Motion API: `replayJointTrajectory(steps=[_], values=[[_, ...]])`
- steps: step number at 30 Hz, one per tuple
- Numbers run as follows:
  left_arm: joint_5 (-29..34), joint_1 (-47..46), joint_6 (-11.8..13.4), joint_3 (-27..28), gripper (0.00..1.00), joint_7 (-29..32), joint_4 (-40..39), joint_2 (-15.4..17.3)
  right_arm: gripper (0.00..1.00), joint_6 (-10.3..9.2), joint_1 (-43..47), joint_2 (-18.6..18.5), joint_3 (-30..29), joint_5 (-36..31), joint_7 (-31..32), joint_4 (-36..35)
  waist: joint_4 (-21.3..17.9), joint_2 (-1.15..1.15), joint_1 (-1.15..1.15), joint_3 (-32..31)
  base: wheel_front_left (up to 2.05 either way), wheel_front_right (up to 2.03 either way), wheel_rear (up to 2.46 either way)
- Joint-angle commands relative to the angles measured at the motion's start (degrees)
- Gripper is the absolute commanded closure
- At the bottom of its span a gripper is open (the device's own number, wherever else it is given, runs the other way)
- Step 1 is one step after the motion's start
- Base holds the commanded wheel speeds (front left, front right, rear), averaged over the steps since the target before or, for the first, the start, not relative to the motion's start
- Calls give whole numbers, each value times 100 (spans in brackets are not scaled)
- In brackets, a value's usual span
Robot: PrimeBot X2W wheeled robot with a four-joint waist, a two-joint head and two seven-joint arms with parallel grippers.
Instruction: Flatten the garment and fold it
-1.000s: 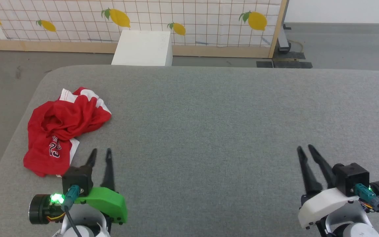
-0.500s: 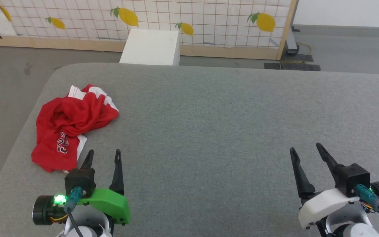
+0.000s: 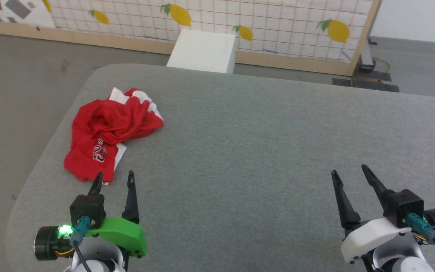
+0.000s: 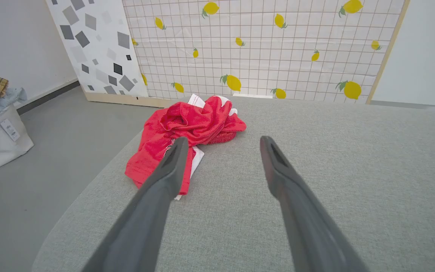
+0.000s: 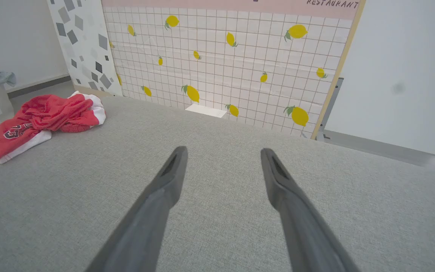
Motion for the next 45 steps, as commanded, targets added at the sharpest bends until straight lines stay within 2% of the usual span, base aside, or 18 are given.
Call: replayJointTrajectory(steps=[1,14,45], values=[[-63,-35,44,-9,0,-60,20,55,0,-2,-36,4,15,57,-57,15,169,0,0,2,0,0,0],[-229,68,188,21,0,-214,15,142,0,-3,-58,6,80,108,-179,83,660,0,0,-9,0,0,0],[-637,139,508,-26,0,-579,126,306,0,-6,-120,10,140,195,-430,220,1514,0,0,40,0,0,0]])
